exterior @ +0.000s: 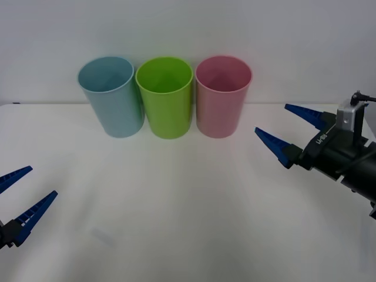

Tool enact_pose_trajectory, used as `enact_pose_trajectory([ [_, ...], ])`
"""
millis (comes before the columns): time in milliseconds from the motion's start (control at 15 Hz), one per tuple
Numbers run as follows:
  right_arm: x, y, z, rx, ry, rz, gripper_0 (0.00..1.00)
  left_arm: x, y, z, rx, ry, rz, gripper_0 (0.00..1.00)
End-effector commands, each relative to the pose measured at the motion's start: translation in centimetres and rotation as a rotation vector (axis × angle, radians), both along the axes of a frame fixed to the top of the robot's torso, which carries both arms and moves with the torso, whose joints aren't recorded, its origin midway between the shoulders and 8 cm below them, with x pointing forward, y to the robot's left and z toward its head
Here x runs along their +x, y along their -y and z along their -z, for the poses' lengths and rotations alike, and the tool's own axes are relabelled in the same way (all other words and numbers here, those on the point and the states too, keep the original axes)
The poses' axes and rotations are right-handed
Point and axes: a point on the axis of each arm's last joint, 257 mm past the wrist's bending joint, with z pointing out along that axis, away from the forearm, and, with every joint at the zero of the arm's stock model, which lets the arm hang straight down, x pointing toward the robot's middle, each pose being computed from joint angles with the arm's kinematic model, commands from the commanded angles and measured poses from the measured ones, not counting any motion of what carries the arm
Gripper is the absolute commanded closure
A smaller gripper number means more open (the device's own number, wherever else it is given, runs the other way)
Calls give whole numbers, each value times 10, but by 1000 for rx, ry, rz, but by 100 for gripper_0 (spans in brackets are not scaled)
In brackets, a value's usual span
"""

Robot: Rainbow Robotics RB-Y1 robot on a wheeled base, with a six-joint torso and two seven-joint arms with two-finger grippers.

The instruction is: Grasp the object on the table and drop it into the matching bin: aluminum can to the light blue bin, PET bottle to the pink bin.

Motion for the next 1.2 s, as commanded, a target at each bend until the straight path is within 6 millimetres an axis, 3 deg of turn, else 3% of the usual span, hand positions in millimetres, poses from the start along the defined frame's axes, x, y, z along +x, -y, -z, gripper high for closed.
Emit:
enact_pose_trajectory([
  [67,-16,6,12,-27,0,-4,0,0,0,0,0,0,0,0],
  [600,-57,36,56,-114,-9,10,0,0,0,0,0,0,0,0],
  [1200,-95,62,109,-82,-108,-77,0,0,0,0,0,0,0,0],
])
